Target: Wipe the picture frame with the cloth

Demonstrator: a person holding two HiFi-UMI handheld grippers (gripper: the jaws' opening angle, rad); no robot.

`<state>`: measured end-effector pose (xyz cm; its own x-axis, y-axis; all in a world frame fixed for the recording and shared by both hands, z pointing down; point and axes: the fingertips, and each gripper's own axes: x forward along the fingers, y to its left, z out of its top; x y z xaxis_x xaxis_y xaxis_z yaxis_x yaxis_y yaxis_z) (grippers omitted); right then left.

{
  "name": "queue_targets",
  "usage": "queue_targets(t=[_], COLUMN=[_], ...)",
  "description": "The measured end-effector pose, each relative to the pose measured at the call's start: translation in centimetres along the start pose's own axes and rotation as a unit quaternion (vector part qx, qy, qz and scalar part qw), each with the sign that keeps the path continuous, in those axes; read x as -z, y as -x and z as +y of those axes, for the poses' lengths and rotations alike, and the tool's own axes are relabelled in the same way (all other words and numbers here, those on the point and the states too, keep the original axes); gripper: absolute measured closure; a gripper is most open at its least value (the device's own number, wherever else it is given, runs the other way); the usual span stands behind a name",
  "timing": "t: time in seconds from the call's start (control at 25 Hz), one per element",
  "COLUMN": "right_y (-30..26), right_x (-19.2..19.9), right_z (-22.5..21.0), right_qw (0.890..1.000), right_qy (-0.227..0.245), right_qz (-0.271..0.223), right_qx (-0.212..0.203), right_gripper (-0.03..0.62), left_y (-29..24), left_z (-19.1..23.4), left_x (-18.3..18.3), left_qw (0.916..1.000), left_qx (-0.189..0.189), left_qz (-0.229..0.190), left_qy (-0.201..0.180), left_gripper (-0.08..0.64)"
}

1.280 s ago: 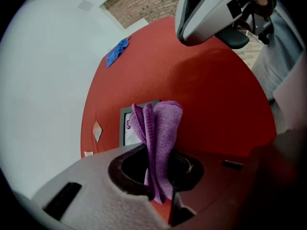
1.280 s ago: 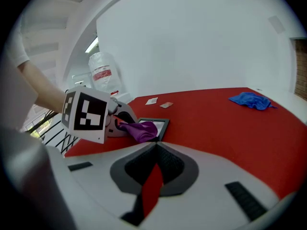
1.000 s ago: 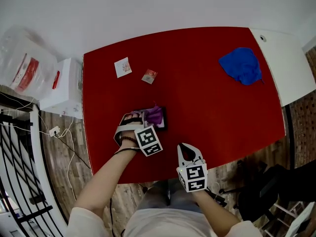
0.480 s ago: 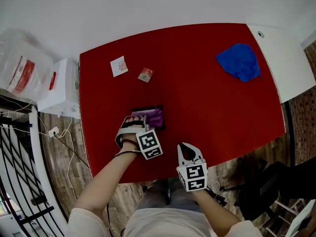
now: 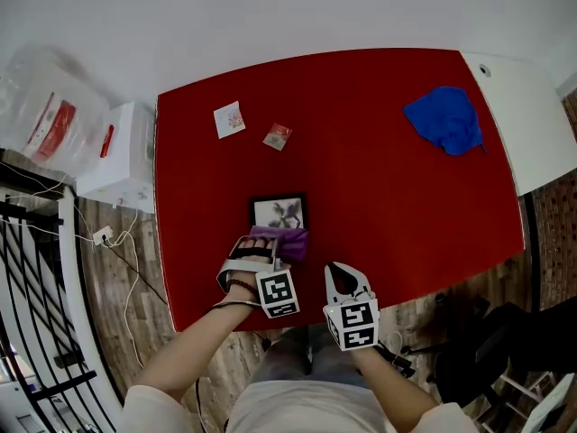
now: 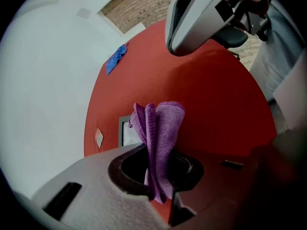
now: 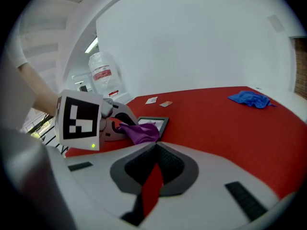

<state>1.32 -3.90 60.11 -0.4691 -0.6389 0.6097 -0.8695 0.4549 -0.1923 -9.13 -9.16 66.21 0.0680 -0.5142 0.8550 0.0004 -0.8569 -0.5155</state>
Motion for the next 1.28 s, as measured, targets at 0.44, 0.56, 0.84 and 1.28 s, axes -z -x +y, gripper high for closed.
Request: queue_targets(t=[0.44, 0.56, 0.84, 1.28], right_y=[0.9, 1.0, 0.8, 0.2], right_x=[0.4, 0.8, 0.5, 0.0], right_z=[-1.6, -2.7, -3.5, -1.6], right_qw=[1.000, 1.000, 1.000, 1.000], right_qy=[-0.013, -0.019, -0.020, -0.010], right_qz=[0.001, 0.002, 0.002, -0.004], right_qx=[0.013, 0.020, 0.021, 0.003], right_gripper=[0.588, 0.588, 0.588, 0.588], left_y=[-4.9, -5.5, -5.2, -0.9], left_z=[10.1, 10.3, 8.2, 0.4], left_x=[2.2, 1.4, 0.0, -1.4], left_qw=[0.9949, 0.9957, 0.9978, 0.9999], left_qx=[-0.051, -0.053, -0.036, -0.011], left_qz=[0.055, 0.054, 0.047, 0.013], left_qy=[0.066, 0.053, 0.030, 0.000], left_gripper=[0.499, 0.499, 0.499, 0.499])
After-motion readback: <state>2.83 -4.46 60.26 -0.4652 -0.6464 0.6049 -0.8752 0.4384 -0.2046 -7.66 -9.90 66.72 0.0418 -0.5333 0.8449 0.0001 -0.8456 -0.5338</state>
